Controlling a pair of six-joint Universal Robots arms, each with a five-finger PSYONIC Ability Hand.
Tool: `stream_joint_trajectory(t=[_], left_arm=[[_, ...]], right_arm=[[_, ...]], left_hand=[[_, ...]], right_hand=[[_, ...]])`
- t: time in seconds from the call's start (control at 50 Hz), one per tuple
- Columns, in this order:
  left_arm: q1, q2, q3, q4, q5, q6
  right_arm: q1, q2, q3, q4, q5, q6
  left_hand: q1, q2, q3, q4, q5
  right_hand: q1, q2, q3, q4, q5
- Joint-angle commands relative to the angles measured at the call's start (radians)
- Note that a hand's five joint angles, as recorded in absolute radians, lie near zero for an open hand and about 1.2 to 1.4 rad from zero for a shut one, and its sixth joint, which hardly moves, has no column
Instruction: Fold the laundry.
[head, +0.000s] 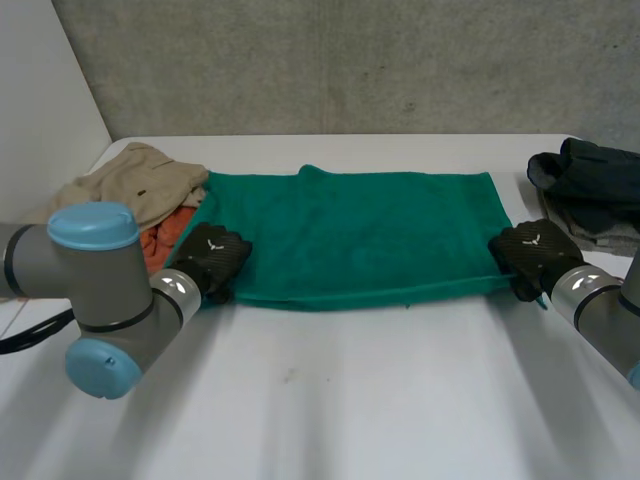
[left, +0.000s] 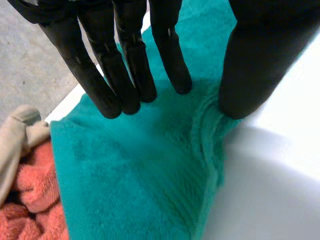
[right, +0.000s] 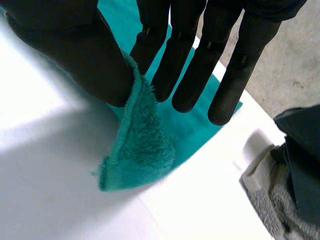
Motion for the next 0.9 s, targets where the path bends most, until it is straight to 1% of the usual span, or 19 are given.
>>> stream_joint_trajectory(t=[0.02,0.12,0.24,0.32,0.4,0.56,0.64,0.72,0.78,0.8,0.86,0.88,0.9], left_arm=[[0.026,-0.029,0.033,-0.042,0.0,-0.002],[0.044,-0.028,0.024,-0.07,0.001,0.001],[0.073,-0.008,0.004,-0.073,0.0,0.003],[0.102,-0.003,0.001,-0.071,0.007,0.009],[0.122,-0.008,0.006,-0.064,0.014,0.026],[0.139,-0.019,0.0,-0.033,-0.003,0.101],[0.147,-0.006,-0.017,-0.035,-0.011,0.136],[0.154,0.055,-0.055,-0.05,-0.017,0.155],[0.165,0.141,-0.114,-0.099,-0.013,0.161],[0.173,0.191,-0.146,-0.148,-0.016,0.164],[0.181,0.273,-0.195,-0.267,-0.019,0.173],[0.184,0.323,-0.221,-0.367,-0.016,0.182],[0.185,0.345,-0.232,-0.415,-0.014,0.187]], right_arm=[[-0.028,-0.008,-0.018,0.007,0.014,0.039],[-0.028,-0.002,-0.018,0.004,0.015,0.041],[-0.028,0.001,-0.021,0.004,0.015,0.036],[-0.03,0.001,-0.027,0.007,0.015,0.036],[-0.03,0.003,-0.029,0.007,0.017,0.036],[-0.036,0.001,-0.03,0.009,0.02,0.038],[-0.036,-0.002,-0.035,0.021,0.023,0.035],[-0.039,-0.023,-0.035,0.094,0.028,0.013],[-0.057,-0.074,-0.035,0.226,0.018,-0.039],[-0.07,-0.104,-0.037,0.322,0.011,-0.092],[-0.103,-0.135,-0.041,0.497,-0.009,-0.206],[-0.138,-0.146,-0.038,0.628,-0.017,-0.3],[-0.154,-0.147,-0.038,0.695,-0.02,-0.354]], left_hand=[[-0.105,-0.118,-0.121,-0.118,-0.12],[-0.14,-0.153,-0.157,-0.153,-0.155],[-0.14,-0.153,-0.157,-0.153,-0.155],[-0.111,-0.124,-0.127,-0.124,-0.126],[-0.026,-0.039,-0.042,-0.039,-0.041],[0.229,0.216,0.213,0.216,0.215],[0.595,0.582,0.579,0.582,0.581],[0.596,0.583,0.58,0.583,0.582],[0.596,0.583,0.58,0.583,0.582],[0.596,0.583,0.58,0.583,0.582],[0.596,0.583,0.58,0.583,0.582],[0.596,0.583,0.58,0.583,0.582],[0.596,0.583,0.58,0.583,0.582]], right_hand=[[0.272,0.214,0.203,0.198,0.197],[0.272,0.214,0.203,0.198,0.197],[0.272,0.214,0.203,0.198,0.197],[0.272,0.214,0.203,0.198,0.197],[0.272,0.214,0.203,0.198,0.197],[0.272,0.214,0.203,0.198,0.197],[0.272,0.214,0.203,0.198,0.197],[0.272,0.214,0.203,0.198,0.197],[0.272,0.214,0.203,0.198,0.197],[0.272,0.214,0.203,0.198,0.197],[0.272,0.214,0.203,0.198,0.197],[0.272,0.214,0.203,0.198,0.197],[0.272,0.214,0.203,0.198,0.197]])
